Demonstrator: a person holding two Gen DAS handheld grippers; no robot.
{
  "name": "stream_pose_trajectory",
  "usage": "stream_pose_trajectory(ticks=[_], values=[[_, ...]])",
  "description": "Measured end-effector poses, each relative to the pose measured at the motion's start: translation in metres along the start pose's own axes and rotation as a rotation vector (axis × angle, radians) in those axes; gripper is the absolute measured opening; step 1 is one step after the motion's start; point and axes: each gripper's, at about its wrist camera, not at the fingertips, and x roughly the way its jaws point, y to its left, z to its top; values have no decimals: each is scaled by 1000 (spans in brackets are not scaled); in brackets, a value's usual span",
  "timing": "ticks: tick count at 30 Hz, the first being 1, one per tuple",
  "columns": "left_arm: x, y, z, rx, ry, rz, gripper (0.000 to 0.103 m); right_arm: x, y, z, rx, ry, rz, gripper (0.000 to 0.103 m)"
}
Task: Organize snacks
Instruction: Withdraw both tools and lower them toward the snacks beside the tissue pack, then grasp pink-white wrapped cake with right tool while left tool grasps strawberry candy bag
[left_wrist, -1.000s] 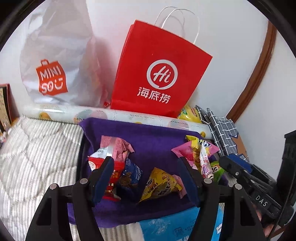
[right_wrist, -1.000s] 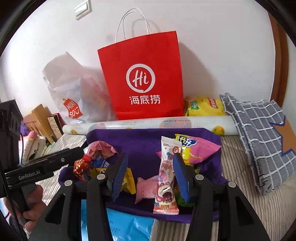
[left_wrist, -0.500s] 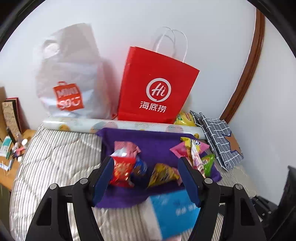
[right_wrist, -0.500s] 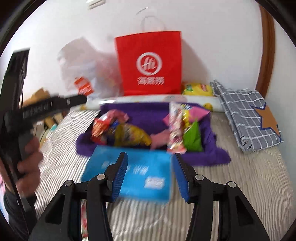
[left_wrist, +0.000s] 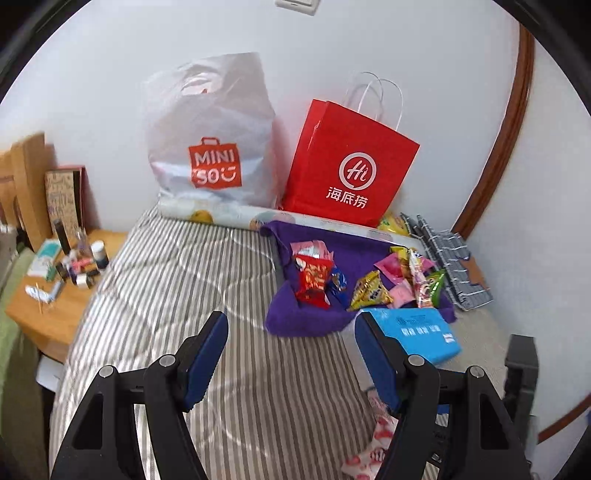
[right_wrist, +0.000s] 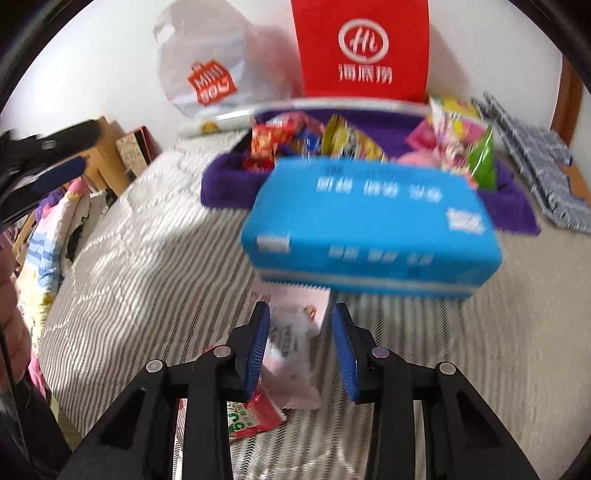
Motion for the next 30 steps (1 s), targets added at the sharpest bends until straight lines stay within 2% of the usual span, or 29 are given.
stream_pose_trajectory(ticks=[4, 8, 11, 14, 18, 26, 30], values=[[-9, 12, -6, -38, -6, -14, 69, 2, 11, -4, -20, -2, -35, 37], [-17, 13, -11, -27, -14, -10, 69, 11, 19, -8, -53, 44, -55, 45], [-21, 11, -14, -14, -10, -9, 69, 12, 24, -10, -100, 20, -87, 45], [-21, 7, -20, 10, 6, 6, 69, 6, 21, -10, -99, 8, -68, 36], [-17, 0, -31, 46, 46, 16, 69, -14, 12, -12, -88, -37, -50, 36], [2, -22, -66, 124, 177, -7, 69, -45, -23, -19, -46, -108, -94, 36], [11, -40, -82, 169, 235, -65, 69, -55, -56, -29, 5, -120, -121, 36]])
